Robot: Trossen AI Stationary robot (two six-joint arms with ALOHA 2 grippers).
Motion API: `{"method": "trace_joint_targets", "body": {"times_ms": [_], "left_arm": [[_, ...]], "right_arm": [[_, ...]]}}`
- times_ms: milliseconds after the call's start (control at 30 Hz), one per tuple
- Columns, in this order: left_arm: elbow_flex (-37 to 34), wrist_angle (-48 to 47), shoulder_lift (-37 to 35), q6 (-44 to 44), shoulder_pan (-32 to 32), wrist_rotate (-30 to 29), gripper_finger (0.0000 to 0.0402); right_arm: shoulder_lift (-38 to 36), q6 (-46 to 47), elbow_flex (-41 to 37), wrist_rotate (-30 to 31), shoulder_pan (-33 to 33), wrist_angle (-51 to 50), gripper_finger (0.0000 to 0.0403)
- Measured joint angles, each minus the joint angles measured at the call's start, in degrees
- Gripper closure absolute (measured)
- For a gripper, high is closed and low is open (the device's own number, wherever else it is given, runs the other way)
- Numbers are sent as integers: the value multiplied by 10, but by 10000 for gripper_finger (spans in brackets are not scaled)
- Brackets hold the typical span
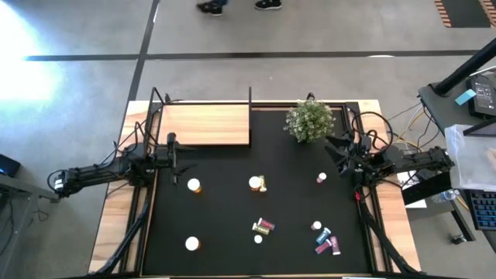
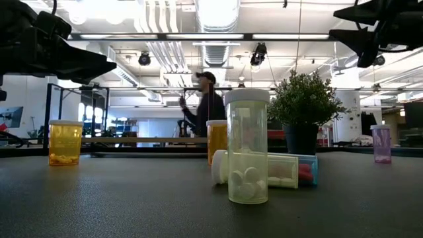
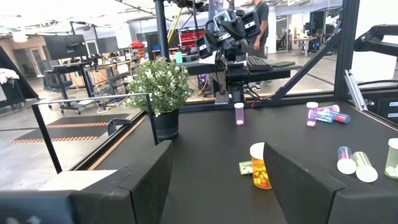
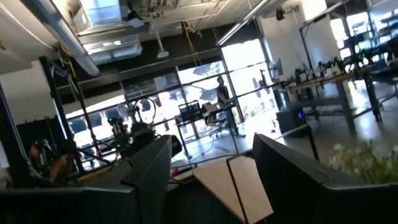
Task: Pick and place medicine bottles onto shelf by color
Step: Move the orange medicine bottle to the left
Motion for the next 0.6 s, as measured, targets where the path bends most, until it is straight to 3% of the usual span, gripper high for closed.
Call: {"method": "trace_joint_targets", "body": {"times_ms": [133,300,600], "left_arm": [[0,0,0,0,0,0,166],[0,0,0,0,0,0,166],[0,0,0,0,0,0,166]], "right_arm": [[22,-39,52,0,-1,-7,186],[80,-65,157,0,-1,-113,186],[274,-3,290,0,-1,-224,186]]}}
